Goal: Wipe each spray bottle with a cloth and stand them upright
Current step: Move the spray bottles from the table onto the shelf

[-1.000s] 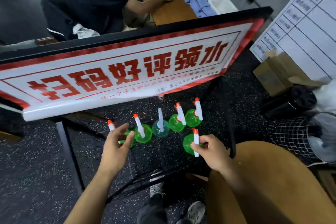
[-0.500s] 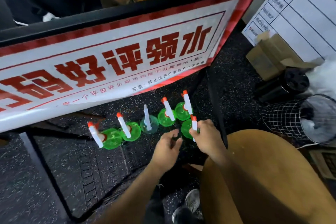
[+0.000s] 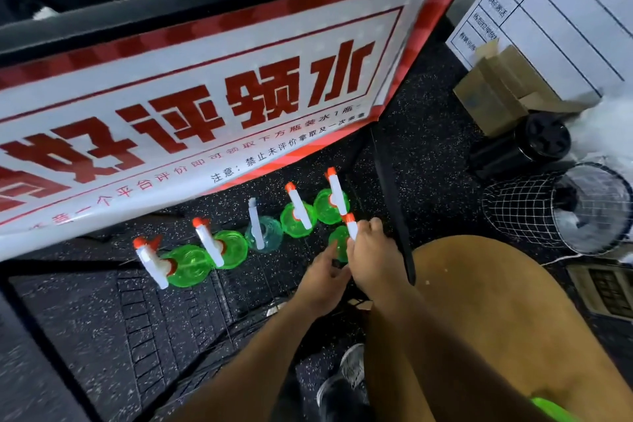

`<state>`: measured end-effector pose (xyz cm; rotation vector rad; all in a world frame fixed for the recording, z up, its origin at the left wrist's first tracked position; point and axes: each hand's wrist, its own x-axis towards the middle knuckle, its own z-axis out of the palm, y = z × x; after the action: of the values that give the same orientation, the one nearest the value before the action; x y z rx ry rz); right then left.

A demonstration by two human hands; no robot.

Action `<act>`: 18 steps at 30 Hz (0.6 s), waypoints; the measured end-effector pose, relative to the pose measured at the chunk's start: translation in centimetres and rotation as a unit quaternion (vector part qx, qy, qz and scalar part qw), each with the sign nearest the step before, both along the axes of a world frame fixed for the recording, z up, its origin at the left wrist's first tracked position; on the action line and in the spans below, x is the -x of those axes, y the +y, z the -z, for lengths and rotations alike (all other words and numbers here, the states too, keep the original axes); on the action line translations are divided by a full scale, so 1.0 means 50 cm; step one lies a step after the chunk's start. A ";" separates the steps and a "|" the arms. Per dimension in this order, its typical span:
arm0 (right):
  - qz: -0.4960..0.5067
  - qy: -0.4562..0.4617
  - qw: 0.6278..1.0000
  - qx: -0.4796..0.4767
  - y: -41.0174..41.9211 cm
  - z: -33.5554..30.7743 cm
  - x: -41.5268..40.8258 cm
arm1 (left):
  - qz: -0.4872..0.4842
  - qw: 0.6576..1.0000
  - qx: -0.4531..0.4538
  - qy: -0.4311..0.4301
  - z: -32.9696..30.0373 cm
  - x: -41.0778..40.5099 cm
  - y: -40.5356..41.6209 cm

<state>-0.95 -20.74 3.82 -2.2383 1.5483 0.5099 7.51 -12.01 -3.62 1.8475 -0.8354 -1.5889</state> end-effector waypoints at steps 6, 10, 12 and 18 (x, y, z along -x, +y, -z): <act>0.008 -0.011 1.000 -0.010 0.009 0.006 0.009 | 0.011 1.000 0.003 -0.016 -0.017 0.010 0.002; 0.017 -0.018 0.999 -0.032 0.016 0.004 0.021 | -0.005 0.999 0.033 0.003 -0.022 0.010 0.008; 0.013 -0.022 0.999 -0.029 0.021 -0.001 0.031 | -0.010 0.999 0.034 -0.004 -0.030 0.007 0.014; 0.019 -0.077 0.996 -0.028 0.049 -0.028 0.075 | -0.028 0.997 0.052 -0.052 -0.083 -0.010 0.041</act>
<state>-4.69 -18.27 5.20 -2.1475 1.4787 0.3552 7.99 -9.98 0.55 1.8753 -0.8884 -1.3984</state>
